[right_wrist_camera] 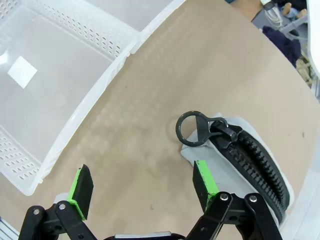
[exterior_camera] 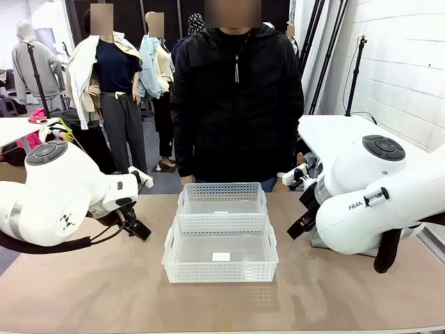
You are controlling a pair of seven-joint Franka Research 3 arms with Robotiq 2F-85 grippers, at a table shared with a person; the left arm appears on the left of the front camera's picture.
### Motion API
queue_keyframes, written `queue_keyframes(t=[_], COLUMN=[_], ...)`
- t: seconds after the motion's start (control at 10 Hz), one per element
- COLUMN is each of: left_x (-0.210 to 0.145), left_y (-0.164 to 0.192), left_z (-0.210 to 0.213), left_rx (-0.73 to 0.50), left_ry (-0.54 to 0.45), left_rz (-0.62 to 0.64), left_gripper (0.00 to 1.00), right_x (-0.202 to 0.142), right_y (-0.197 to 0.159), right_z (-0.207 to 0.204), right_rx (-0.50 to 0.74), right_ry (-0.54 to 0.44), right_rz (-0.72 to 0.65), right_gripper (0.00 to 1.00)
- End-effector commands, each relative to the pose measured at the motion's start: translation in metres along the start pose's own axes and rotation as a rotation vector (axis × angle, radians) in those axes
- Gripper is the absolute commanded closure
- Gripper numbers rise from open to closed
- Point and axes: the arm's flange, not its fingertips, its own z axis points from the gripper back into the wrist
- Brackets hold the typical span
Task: Distribute items into two baskets.
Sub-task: Pick up the Pencil pouch that the person points to.
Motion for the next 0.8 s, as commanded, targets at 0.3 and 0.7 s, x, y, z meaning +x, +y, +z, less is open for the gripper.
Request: queue_keyframes(t=[0.3,0.7], left_x=[-0.0002,-0.0002], left_y=[0.0005,0.0005], left_z=[0.0,0.0], left_rx=[0.0,0.0], left_ry=[0.0,0.0], left_rz=[0.001,0.001], left_gripper=[0.0,0.0], right_x=[0.0,0.0], right_y=[-0.0001,-0.0001], right_z=[0.0,0.0], right_rx=[0.0,0.0], right_ry=[0.0,0.0], right_rz=[0.0,0.0], right_gripper=[0.0,0.0])
